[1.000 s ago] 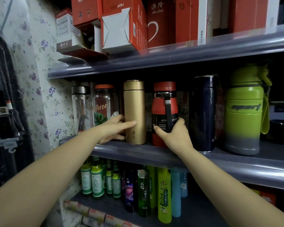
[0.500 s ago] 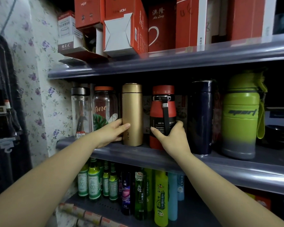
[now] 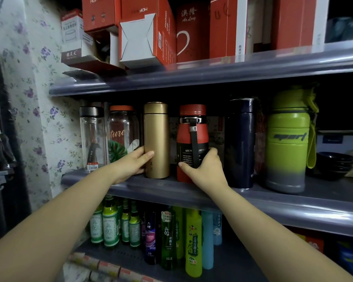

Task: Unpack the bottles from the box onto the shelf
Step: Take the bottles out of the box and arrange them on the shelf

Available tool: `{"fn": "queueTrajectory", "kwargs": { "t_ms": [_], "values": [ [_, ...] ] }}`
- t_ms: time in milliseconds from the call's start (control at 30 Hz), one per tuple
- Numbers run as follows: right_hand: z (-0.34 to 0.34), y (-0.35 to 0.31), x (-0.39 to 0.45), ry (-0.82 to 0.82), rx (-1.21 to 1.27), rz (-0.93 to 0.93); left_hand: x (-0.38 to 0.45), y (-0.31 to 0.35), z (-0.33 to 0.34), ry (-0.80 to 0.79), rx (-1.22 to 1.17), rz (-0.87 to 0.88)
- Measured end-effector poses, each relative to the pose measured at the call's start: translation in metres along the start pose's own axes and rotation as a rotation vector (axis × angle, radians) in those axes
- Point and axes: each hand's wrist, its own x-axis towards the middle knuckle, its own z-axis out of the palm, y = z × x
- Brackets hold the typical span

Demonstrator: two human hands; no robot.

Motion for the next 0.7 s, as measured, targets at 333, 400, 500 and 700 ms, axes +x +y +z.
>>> {"fn": "queueTrajectory", "kwargs": {
  "t_ms": [333,400,500,700],
  "values": [
    [0.003,-0.005,-0.008,0.065,-0.031,-0.028,-0.031,0.011,0.023,0.348,0.328,0.113],
    [0.003,-0.006,-0.01,0.066,-0.025,-0.045,-0.041,0.011,0.028,0.465,0.35,0.156],
    [0.002,-0.008,-0.01,0.106,0.008,-0.044,-0.057,0.02,0.04,0.522,0.357,0.287],
    [-0.024,-0.021,-0.033,0.148,0.097,-0.214,-0.075,0.046,0.071,0.446,0.207,0.348]
  ]
}}
